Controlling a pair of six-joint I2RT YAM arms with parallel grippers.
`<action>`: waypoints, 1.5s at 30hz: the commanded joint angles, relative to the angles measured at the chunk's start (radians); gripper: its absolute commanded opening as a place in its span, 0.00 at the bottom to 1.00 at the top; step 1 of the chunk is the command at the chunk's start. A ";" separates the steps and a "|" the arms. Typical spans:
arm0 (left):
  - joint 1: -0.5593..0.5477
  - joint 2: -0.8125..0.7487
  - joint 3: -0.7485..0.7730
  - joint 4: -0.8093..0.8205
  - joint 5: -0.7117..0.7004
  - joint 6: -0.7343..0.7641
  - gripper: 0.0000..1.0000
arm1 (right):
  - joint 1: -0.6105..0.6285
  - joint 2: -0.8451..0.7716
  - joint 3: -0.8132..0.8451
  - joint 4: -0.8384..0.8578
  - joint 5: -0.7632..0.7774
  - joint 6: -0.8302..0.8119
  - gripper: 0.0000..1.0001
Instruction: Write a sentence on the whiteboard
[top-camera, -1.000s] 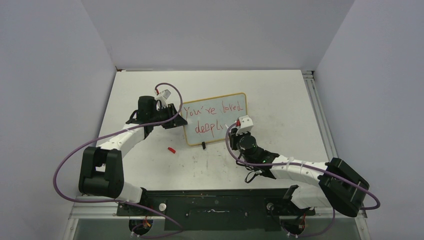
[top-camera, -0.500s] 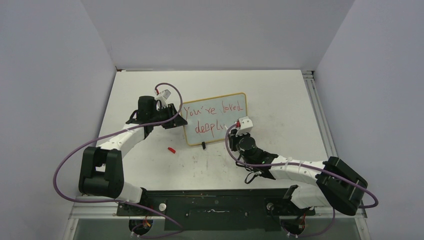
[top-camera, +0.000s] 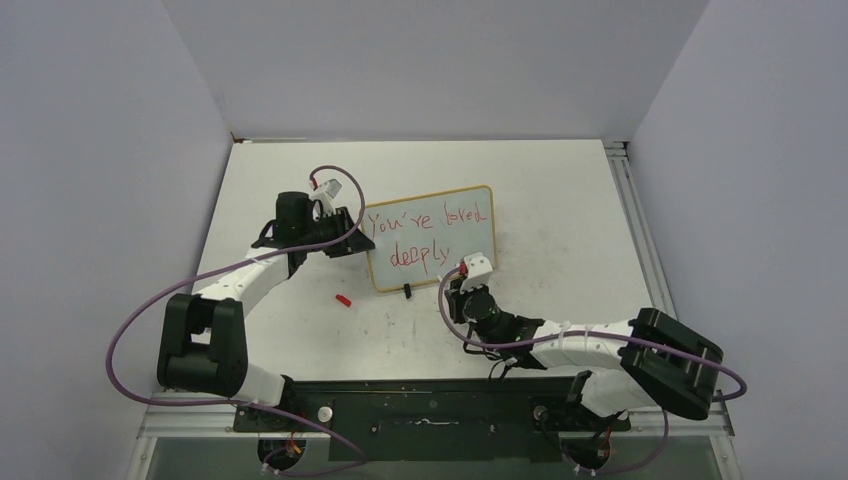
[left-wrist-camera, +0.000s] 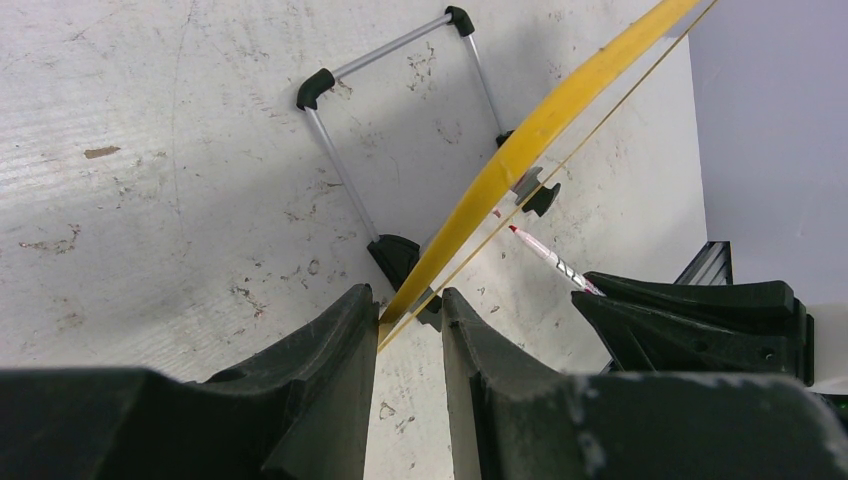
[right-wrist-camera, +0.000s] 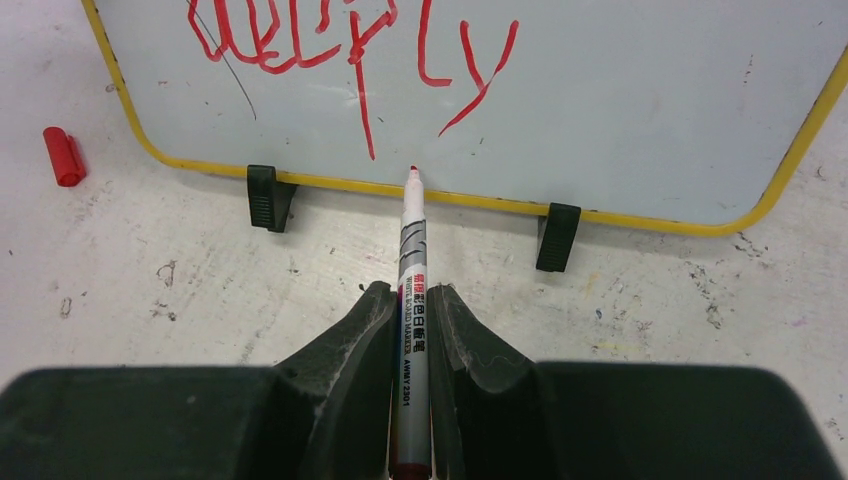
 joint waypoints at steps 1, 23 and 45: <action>-0.002 -0.040 0.037 0.025 0.029 -0.001 0.28 | 0.021 -0.058 0.019 -0.006 0.070 0.022 0.05; -0.002 -0.043 0.039 0.018 0.023 0.004 0.28 | -0.132 -0.221 0.007 -0.134 -0.003 -0.023 0.05; -0.002 -0.036 0.041 0.016 0.018 0.007 0.28 | -0.134 -0.076 0.036 -0.040 -0.008 -0.050 0.05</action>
